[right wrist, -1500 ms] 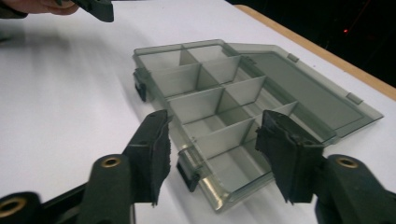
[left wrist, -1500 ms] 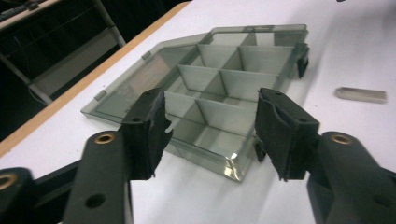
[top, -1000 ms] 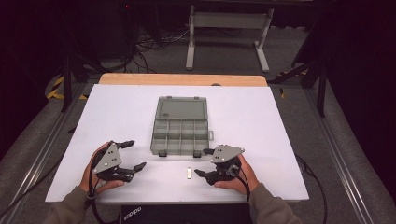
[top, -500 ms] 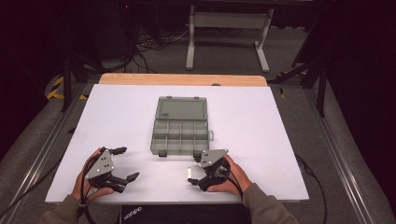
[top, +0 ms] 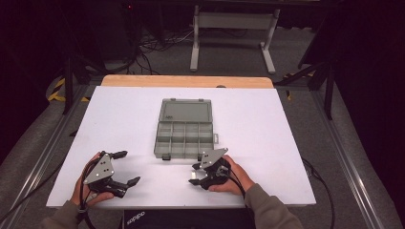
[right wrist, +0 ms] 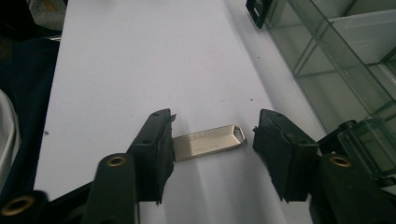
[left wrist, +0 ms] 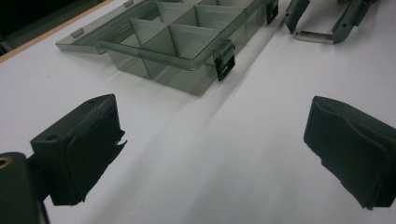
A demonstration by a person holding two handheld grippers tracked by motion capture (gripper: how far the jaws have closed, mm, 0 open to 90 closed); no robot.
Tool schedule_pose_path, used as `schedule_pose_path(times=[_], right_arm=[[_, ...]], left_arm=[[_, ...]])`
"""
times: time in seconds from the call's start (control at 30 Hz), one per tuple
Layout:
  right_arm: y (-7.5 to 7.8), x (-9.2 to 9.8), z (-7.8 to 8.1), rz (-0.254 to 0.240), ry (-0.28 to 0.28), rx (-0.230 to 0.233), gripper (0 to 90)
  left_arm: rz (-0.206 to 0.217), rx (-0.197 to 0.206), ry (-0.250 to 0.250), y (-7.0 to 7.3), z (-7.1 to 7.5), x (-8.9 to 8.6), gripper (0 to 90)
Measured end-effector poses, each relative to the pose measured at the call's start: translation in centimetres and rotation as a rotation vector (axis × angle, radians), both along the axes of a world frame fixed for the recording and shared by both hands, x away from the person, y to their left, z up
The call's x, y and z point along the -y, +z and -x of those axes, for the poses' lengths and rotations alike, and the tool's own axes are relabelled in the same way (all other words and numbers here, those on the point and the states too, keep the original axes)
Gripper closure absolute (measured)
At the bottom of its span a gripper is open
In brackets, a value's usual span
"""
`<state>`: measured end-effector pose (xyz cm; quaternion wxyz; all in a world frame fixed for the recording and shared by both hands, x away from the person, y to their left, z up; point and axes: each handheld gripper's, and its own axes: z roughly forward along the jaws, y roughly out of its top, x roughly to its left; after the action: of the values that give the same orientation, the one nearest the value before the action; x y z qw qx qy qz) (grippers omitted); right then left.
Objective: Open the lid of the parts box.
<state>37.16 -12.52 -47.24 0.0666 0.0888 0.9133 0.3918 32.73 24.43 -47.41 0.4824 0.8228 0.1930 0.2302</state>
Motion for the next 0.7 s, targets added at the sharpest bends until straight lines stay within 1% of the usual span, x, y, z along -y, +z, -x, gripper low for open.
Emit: schedule_pose_path(times=[0.1, 0.23, 0.33, 0.43, 0.6, 0.7], right_arm=[[0.01, 0.01, 0.05, -0.003, 0.009, -0.002, 52.4], [0.06, -0.01, 0.17, -0.005, 0.012, -0.01, 52.6], [0.04, -0.01, 0.19, -0.001, 0.012, 0.008, 52.5], [0.07, -0.05, 0.19, 0.001, 0.014, 0.008, 52.0], [0.04, -0.06, -0.01, 0.002, 0.009, 0.008, 46.4], [-0.02, -0.05, -0.27, -0.002, 0.026, 0.01, 45.8]], left_arm=[[-0.004, -0.001, -0.001, -0.03, -0.04, 0.0, 5.0], [-0.003, -0.004, -0.003, -0.06, -0.08, -0.02, 5.1], [-0.004, -0.008, -0.004, -0.1, -0.09, -0.01, 5.1], [-0.01, -0.008, -0.005, -0.13, -0.13, -0.01, 5.1], [-0.014, -0.011, -0.011, -0.14, -0.13, 0.05, 5.3], [-0.012, -0.015, -0.011, -0.17, -0.14, 0.08, 5.3]])
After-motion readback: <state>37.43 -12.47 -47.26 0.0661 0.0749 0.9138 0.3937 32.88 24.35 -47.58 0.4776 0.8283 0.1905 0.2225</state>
